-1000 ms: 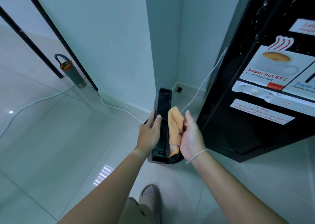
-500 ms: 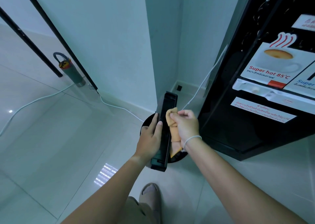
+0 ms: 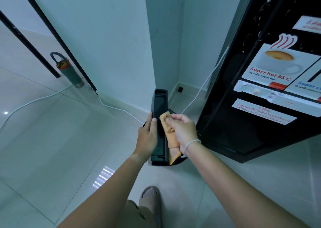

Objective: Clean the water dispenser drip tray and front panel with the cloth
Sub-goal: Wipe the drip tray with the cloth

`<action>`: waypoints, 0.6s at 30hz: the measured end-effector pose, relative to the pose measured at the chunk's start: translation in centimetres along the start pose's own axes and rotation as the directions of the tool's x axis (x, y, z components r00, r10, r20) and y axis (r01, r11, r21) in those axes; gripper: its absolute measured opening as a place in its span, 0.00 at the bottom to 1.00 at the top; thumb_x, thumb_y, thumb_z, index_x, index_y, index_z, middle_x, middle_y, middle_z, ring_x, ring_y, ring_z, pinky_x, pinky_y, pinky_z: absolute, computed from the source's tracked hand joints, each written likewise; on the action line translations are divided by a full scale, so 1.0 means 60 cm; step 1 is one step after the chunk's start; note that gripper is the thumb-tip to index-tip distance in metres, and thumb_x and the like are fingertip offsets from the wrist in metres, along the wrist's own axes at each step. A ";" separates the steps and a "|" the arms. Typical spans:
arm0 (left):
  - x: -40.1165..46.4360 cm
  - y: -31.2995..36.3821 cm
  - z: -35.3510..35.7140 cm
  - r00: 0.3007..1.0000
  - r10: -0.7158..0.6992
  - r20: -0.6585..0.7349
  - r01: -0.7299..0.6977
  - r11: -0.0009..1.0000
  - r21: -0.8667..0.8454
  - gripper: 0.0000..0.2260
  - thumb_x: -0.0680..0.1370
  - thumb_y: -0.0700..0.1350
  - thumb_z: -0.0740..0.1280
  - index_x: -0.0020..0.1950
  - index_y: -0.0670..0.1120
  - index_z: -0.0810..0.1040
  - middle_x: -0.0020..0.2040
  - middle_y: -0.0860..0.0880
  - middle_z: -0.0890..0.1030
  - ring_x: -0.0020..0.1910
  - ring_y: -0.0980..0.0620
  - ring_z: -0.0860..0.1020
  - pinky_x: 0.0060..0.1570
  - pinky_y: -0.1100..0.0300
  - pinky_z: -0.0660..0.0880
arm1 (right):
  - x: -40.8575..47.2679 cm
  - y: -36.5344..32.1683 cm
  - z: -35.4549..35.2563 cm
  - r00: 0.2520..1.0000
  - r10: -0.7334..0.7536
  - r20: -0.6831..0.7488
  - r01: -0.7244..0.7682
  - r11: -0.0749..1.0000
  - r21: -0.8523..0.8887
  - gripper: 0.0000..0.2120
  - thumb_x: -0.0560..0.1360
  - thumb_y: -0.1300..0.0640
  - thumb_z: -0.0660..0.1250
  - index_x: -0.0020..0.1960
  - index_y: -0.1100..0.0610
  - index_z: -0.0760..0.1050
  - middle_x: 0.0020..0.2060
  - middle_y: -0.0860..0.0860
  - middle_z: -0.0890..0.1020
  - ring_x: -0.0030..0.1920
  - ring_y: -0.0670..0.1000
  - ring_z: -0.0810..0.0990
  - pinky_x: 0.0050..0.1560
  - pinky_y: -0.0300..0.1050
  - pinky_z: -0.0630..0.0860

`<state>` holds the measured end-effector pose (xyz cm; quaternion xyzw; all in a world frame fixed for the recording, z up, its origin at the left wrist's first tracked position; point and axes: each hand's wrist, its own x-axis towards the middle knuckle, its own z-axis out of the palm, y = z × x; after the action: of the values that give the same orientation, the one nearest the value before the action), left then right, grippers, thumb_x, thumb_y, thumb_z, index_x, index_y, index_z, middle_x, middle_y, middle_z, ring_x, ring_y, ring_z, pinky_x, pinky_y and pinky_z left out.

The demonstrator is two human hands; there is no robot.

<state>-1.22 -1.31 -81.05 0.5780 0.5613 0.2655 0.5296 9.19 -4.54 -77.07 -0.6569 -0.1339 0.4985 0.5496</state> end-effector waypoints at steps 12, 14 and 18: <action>-0.004 -0.001 -0.008 0.995 0.083 0.058 -0.085 0.996 0.018 0.17 0.83 0.49 0.51 0.70 0.57 0.68 0.58 0.55 0.79 0.54 0.61 0.76 0.56 0.65 0.71 | 0.018 -0.014 0.010 0.997 -0.032 -0.070 0.033 0.999 0.003 0.07 0.71 0.65 0.69 0.49 0.60 0.78 0.36 0.51 0.79 0.33 0.45 0.75 0.36 0.36 0.73; -0.017 -0.009 -0.002 0.989 0.104 0.108 -0.106 0.994 0.010 0.17 0.83 0.49 0.51 0.71 0.58 0.67 0.63 0.56 0.77 0.62 0.59 0.74 0.63 0.62 0.69 | 0.049 -0.034 0.007 0.991 -0.068 -0.117 0.065 0.997 -0.028 0.08 0.71 0.64 0.70 0.49 0.59 0.78 0.39 0.53 0.80 0.34 0.46 0.76 0.41 0.40 0.76; -0.018 -0.013 0.014 0.994 0.016 0.105 -0.013 0.999 -0.029 0.18 0.79 0.60 0.49 0.68 0.64 0.67 0.62 0.54 0.78 0.62 0.52 0.75 0.65 0.49 0.70 | 0.060 -0.050 0.006 0.992 -0.092 -0.090 0.084 0.993 -0.087 0.07 0.71 0.63 0.68 0.49 0.57 0.78 0.42 0.53 0.81 0.39 0.49 0.78 0.50 0.46 0.77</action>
<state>-0.99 -2.70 -81.72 0.5878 0.5245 0.2465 0.5644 11.68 -0.62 -76.33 -0.6953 -0.1575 0.4366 0.5487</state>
